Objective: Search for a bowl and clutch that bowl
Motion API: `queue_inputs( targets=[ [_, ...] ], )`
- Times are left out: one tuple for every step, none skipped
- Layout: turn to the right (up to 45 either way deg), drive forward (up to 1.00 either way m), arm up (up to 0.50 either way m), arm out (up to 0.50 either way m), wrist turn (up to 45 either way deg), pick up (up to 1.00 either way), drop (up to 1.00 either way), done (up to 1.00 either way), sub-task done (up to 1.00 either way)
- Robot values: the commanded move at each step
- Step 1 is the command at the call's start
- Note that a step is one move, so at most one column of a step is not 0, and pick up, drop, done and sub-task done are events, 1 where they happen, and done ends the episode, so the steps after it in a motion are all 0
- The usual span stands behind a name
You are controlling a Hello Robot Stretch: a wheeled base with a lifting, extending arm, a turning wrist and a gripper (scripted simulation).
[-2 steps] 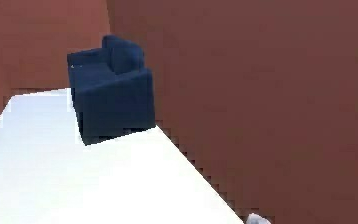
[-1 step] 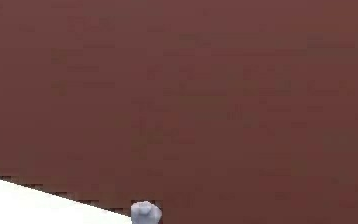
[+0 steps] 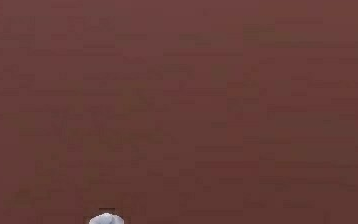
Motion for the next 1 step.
queue_inputs(
  targets=[
    [0.0, 0.05, 0.00, 0.00, 0.0, 0.00, 0.00, 0.00, 0.00]
  ],
)
